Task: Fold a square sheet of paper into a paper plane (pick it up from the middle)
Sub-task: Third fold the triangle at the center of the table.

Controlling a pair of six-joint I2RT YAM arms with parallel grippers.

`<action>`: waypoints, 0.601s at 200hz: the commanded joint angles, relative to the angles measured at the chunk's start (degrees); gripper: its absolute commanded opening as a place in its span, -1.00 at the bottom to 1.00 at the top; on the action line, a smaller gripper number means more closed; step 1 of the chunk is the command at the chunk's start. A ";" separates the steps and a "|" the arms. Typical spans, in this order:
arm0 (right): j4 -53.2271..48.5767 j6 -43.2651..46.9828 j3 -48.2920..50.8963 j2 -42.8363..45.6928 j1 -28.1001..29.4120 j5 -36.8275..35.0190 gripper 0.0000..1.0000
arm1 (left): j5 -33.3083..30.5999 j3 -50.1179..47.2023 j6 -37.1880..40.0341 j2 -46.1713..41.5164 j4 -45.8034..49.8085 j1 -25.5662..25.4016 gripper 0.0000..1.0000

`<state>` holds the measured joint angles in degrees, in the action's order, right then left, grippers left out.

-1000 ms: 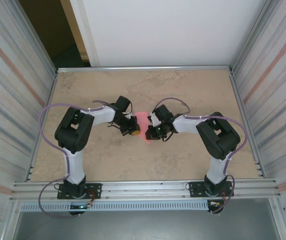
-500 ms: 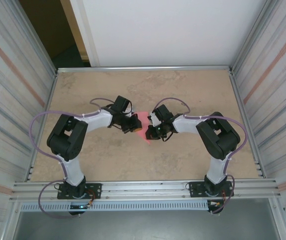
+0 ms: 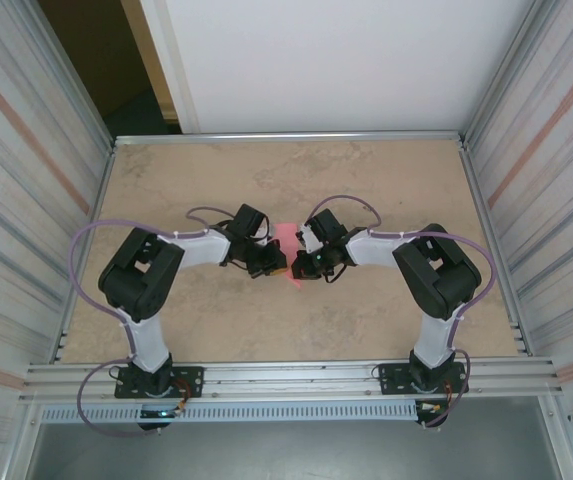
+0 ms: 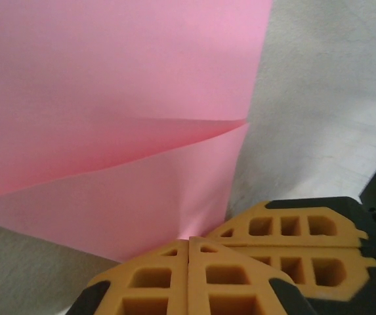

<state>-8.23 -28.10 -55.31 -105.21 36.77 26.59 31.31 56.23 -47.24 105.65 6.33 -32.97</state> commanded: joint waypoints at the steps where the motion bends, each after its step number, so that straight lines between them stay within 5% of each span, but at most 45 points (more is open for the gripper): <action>1: -2.32 -1.19 -0.52 -0.79 0.41 -1.79 -0.94 | -1.94 -0.50 -0.66 1.48 2.05 0.54 -0.92; 120: -2.82 -1.35 -1.95 2.88 1.92 0.70 -0.90 | -3.41 -0.34 -1.54 4.05 4.83 1.77 -0.93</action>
<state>-9.50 -28.51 -56.03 -101.43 37.63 26.13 31.46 56.25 -48.29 107.15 6.68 -31.92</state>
